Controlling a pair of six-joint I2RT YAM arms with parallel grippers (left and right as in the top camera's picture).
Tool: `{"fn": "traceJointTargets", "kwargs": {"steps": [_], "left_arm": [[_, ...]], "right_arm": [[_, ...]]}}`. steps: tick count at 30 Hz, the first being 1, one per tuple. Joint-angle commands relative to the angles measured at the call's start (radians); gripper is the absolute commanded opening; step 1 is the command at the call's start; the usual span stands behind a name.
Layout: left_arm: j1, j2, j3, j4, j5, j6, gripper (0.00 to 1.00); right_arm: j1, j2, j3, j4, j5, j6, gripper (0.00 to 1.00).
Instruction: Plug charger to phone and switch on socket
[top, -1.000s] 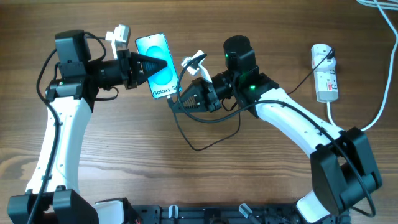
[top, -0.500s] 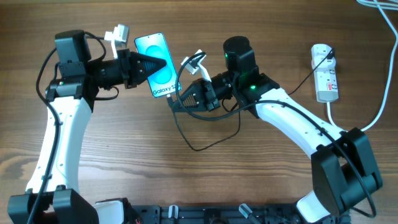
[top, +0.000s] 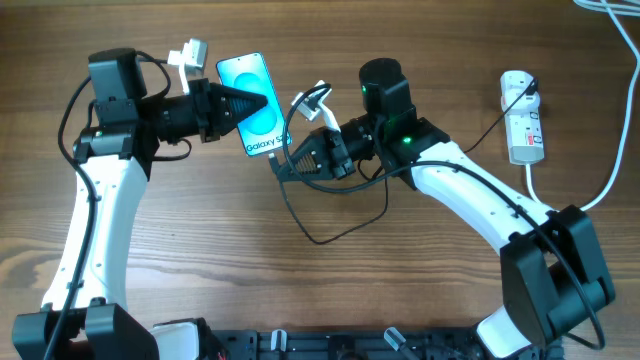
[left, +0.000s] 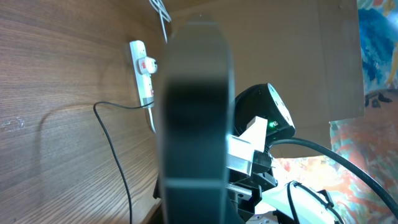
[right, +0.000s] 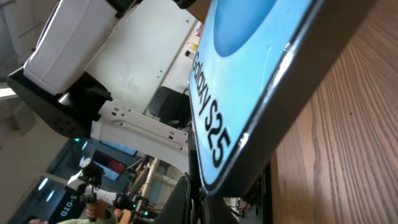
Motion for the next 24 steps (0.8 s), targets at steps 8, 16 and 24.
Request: {"fn": "traceJointTargets", "kwargs": {"steps": [8,16,24], "left_arm": [[-0.004,0.000,0.005,0.015,0.019,-0.003,0.04],[-0.004,0.000,0.005,0.015,0.019,-0.002,0.04],[-0.005,0.000,0.005,0.015,0.020,-0.002,0.04]], "right_arm": [[-0.002,-0.022,0.006,-0.002,-0.031,0.000,0.04],[-0.002,-0.022,-0.024,0.005,-0.027,0.003,0.04],[-0.002,-0.022,-0.024,0.078,0.008,0.084,0.04]]}}
